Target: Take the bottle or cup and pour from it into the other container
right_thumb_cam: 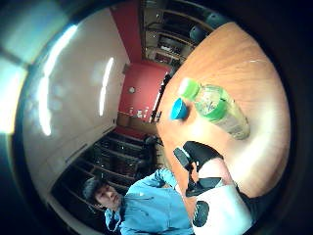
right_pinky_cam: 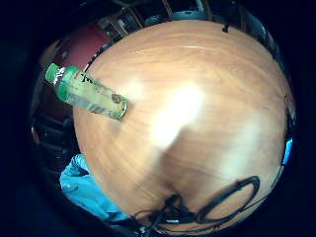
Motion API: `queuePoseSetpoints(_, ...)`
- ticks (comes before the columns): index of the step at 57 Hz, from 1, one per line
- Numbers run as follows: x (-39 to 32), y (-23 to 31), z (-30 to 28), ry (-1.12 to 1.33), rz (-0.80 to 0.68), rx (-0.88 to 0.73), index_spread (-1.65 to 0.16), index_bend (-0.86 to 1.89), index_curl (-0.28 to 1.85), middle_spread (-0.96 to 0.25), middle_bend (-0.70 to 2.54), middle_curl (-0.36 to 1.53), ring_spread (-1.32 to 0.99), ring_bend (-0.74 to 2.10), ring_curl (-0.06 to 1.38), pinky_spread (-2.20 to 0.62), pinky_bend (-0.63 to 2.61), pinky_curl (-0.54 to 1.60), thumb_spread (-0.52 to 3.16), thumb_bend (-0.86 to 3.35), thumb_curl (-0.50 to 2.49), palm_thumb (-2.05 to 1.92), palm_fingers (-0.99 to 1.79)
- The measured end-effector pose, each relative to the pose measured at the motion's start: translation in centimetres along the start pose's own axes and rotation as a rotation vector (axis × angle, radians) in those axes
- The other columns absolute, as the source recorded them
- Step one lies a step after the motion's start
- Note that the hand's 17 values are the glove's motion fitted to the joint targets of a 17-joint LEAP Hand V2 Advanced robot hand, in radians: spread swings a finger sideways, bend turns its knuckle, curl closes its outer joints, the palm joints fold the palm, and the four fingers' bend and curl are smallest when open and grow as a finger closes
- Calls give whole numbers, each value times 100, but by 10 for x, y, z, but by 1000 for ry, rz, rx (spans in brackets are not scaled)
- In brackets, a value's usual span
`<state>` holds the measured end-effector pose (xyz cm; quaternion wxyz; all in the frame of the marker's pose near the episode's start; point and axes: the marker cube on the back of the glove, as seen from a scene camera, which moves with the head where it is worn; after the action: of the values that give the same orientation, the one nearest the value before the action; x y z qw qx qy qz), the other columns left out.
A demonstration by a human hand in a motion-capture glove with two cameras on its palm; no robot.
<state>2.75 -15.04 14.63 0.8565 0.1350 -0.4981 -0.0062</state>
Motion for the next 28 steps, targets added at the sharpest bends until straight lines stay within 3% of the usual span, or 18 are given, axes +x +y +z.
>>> queuePoseSetpoints(28,19,-19,59,-297,35,4,-37,12,17,2,24,34,9,51,30,23,73,30,84,-3,34,71,8)
